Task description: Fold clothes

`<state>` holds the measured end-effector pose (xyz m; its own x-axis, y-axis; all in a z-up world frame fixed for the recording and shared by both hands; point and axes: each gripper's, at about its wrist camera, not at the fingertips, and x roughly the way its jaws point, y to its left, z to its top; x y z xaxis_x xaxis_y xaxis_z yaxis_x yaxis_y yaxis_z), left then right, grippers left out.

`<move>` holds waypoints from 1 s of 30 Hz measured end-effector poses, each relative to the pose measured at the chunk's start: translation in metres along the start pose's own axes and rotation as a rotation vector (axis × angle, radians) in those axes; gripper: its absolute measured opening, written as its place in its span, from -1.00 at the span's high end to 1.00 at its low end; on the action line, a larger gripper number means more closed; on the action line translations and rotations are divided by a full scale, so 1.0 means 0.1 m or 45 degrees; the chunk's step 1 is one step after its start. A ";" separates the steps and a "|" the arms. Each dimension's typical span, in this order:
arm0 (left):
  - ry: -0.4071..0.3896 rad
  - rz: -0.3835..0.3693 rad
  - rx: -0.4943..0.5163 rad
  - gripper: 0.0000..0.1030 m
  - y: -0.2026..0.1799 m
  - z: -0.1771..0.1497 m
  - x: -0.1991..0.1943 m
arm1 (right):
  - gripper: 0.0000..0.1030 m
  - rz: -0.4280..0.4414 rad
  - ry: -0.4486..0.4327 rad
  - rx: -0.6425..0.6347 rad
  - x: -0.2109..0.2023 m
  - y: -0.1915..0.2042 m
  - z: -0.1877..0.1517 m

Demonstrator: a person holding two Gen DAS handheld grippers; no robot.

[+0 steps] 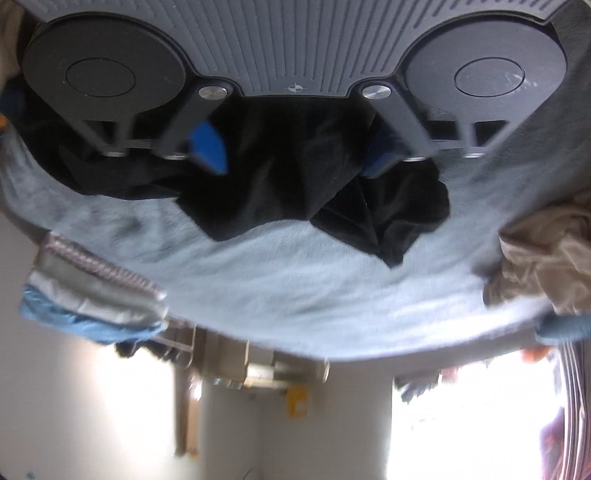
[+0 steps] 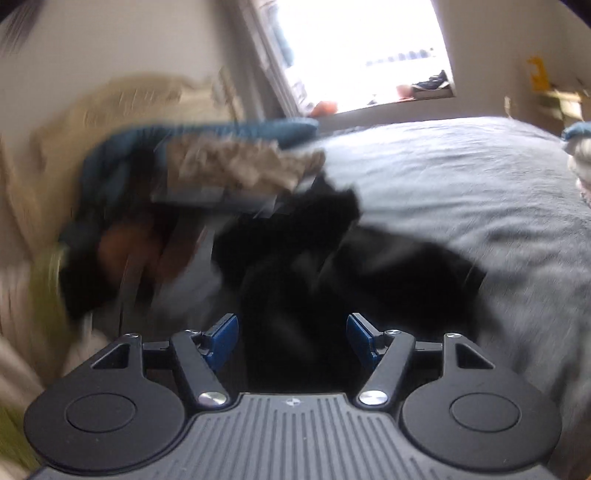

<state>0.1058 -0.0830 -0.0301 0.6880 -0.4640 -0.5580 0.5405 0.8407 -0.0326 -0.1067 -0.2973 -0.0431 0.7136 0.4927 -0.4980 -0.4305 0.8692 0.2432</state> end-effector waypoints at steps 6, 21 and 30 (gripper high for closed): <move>0.070 0.031 -0.179 0.64 0.15 0.04 0.15 | 0.13 -0.247 0.122 -0.224 0.36 0.19 -0.24; -0.202 0.012 -0.532 0.89 0.51 0.06 -0.80 | 0.93 -0.135 -0.472 0.387 -0.77 -0.78 0.65; -0.228 0.119 -0.647 0.89 0.76 -0.11 -1.01 | -0.28 -0.002 -0.146 -0.177 -0.10 0.23 0.19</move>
<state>0.0718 0.0308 0.0143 0.8178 -0.3838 -0.4289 0.2018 0.8891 -0.4107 -0.1125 -0.2816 -0.0167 0.7694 0.4994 -0.3983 -0.4956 0.8601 0.1212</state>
